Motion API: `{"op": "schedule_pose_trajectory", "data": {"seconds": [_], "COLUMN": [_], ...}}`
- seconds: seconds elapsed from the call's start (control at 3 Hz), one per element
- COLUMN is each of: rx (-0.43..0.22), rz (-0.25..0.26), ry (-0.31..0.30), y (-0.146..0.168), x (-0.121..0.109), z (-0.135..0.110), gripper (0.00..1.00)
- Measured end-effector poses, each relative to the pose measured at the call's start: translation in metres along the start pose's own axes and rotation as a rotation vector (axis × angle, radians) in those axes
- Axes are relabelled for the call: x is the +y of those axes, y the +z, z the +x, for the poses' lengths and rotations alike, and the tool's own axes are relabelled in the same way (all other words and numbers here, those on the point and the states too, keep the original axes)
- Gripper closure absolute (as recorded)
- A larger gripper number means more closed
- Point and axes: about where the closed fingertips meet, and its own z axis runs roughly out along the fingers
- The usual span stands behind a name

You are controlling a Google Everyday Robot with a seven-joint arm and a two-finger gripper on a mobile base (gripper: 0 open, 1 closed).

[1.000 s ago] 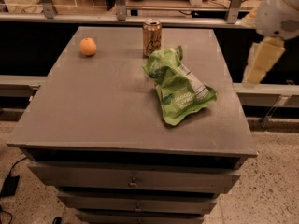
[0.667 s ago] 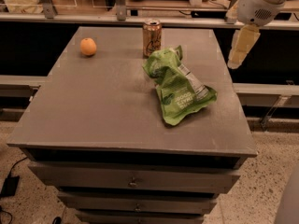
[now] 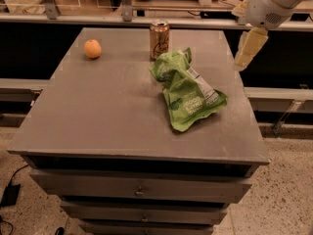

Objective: Knock orange can over

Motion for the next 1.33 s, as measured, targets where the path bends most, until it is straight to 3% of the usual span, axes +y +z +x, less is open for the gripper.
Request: {"op": "schedule_pose_trajectory", "data": {"seconds": [0.33, 0.67, 1.0, 1.33], "rx": [-0.161, -0.273, -0.349, -0.394], "rz": [0.102, 0.182, 0.277, 0.363], "ry": [-0.049, -0.067, -0.037, 0.003], "y": [-0.004, 0.0, 0.002, -0.007], "x": [-0.013, -0.039, -0.079, -0.102], "z": [-0.02, -0.039, -0.056, -0.059], "gripper": [0.0, 0.0, 0.0, 0.0]}}
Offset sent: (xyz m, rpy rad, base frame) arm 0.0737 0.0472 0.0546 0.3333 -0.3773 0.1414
